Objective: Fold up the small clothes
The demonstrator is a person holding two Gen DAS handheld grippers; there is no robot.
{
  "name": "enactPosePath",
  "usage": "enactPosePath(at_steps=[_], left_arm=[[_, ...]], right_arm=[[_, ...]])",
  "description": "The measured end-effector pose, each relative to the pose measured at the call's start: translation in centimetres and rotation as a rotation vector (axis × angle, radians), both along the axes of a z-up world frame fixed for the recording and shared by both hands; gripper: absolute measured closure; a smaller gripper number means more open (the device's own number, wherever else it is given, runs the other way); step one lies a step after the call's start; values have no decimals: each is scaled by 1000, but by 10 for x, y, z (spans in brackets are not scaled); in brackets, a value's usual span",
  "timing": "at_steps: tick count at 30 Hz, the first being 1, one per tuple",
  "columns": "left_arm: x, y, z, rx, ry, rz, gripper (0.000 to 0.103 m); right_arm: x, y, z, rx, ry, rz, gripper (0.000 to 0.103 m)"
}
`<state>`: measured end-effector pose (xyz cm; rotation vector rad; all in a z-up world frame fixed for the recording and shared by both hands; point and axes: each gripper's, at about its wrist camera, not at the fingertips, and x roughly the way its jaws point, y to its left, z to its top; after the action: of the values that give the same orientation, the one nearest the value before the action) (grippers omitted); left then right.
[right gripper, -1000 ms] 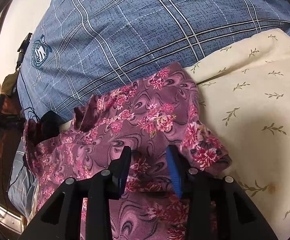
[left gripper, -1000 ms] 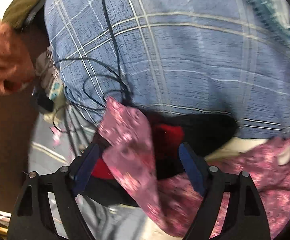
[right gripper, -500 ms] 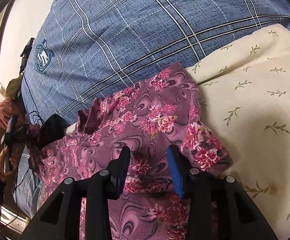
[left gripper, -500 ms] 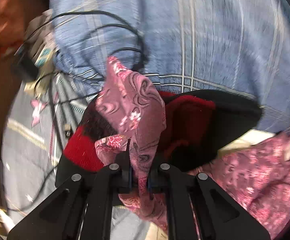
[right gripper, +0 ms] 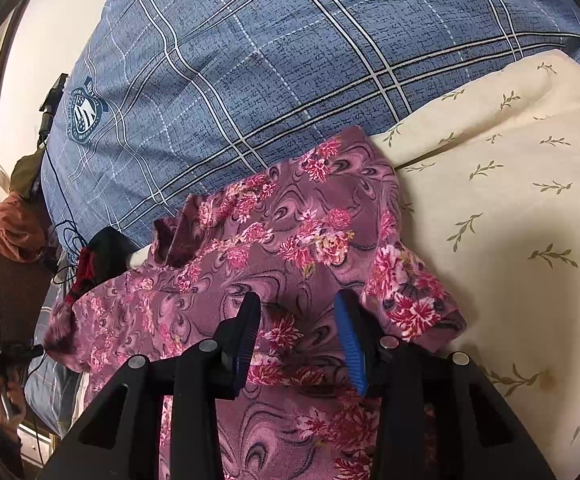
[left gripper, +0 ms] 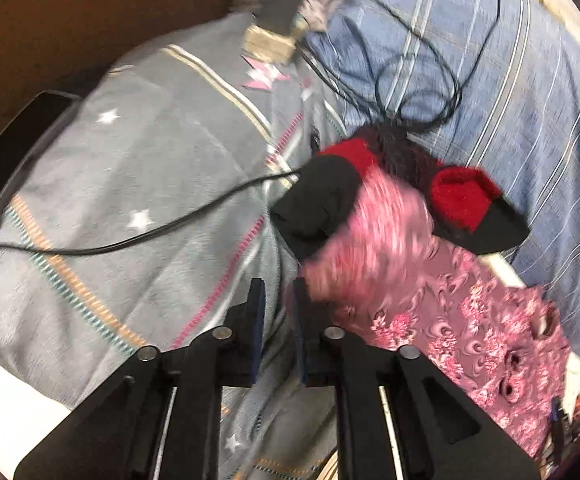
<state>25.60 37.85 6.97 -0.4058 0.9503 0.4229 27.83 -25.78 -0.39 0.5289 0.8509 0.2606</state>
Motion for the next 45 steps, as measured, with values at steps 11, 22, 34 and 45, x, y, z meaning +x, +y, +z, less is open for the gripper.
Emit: enactPosePath(at_steps=[11,22,34,45], left_arm=[[20,-35,-21,-144,-30,-214,39],[-36,-149,-52,462,84,-705,39],[1,-126,-88,536,244,-802,39],[29,-124,-98,405,235,-780,94]], right_arm=[[0,0,0,-5,0,-1,62],[0,0,0,4,-2,-2,62],[0,-1,-1,12,-4,-2,62],[-1,-4,-1,31,-6,-4,62]])
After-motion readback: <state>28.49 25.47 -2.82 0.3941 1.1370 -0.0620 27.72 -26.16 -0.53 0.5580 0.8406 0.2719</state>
